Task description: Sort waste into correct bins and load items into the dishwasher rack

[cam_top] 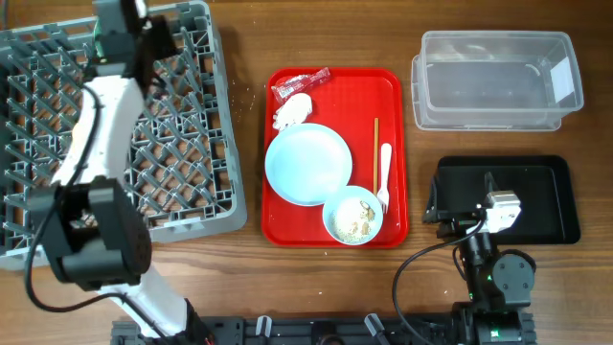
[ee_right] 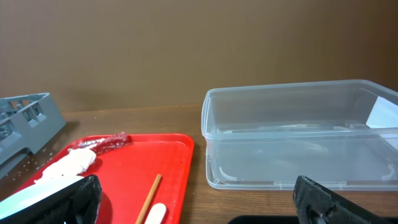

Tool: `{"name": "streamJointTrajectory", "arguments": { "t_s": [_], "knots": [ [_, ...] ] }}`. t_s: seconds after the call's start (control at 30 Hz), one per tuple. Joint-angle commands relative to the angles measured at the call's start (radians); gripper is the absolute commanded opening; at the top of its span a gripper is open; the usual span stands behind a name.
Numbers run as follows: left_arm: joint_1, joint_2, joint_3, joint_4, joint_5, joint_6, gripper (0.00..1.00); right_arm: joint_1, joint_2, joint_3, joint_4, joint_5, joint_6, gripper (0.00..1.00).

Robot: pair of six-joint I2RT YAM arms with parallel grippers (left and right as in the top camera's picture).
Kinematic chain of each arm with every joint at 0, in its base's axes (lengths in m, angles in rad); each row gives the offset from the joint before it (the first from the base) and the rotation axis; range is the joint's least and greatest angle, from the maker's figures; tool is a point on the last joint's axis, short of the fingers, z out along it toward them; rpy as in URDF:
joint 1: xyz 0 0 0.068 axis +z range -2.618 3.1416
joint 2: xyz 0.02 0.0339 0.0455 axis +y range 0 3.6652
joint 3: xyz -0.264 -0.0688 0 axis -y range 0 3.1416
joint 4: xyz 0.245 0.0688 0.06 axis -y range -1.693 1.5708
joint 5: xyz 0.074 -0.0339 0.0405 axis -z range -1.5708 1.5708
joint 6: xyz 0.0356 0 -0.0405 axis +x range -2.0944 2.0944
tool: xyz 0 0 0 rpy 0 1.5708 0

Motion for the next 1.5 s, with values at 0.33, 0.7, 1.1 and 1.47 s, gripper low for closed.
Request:
{"name": "streamJointTrajectory", "arguments": {
  "t_s": [0.33,0.7,1.1,1.47],
  "knots": [
    [0.245,0.092,0.003,0.238,0.762,-0.645,0.04,0.005,-0.005,-0.001,0.002,0.01,0.003,1.0],
    [0.366,0.227,0.003,0.384,0.875,-0.823,0.04,0.005,-0.005,-0.001,0.002,0.01,0.003,1.0],
    [0.441,0.278,0.003,0.47,1.161,-0.855,0.04,0.005,-0.005,-0.001,0.002,0.01,0.003,1.0],
    [0.567,0.277,0.003,0.338,1.245,-0.864,0.1,0.005,-0.005,-0.001,0.002,0.01,0.003,1.0]
  ]
}}
